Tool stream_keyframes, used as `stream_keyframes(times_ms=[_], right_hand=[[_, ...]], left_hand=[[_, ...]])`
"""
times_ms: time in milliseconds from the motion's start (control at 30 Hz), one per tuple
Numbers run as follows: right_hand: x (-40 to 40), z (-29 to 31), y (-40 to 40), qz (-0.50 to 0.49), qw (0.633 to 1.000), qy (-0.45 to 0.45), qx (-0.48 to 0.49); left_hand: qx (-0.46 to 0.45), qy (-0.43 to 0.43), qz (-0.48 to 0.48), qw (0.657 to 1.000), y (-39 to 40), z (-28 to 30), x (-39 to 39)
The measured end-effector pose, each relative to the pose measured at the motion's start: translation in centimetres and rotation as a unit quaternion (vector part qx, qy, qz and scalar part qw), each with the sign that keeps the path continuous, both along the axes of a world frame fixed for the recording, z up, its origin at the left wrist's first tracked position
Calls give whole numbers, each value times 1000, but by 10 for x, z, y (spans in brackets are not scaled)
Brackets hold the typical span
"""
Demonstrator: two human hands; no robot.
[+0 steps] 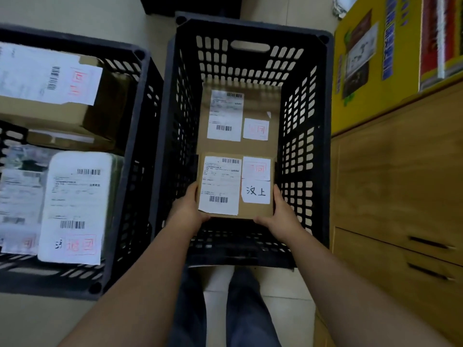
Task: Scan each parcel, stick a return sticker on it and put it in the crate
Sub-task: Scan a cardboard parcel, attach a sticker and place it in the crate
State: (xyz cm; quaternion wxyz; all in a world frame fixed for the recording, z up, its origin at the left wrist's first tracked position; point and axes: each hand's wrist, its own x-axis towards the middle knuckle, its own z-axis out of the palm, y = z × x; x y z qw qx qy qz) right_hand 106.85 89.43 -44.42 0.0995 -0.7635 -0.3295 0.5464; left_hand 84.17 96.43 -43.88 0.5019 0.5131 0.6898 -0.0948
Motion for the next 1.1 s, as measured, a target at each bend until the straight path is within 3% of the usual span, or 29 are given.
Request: stream_keyframes(times_ms=[467,700,867,1100], right_hand=[[0,-41,4,76,996,-48,-14],[2,-27,1,100,991,-78,-30],[0,23,-4,121,990,-78,-6],[-17,154,4,217,959,-154,101]], left_hand=[[15,74,-107,991,5,-21,9],[14,41,-63,997,-1,-13,6],[74,-25,-85,993,-4,38,0],[211,-52,-110,970,-24,174,-21]])
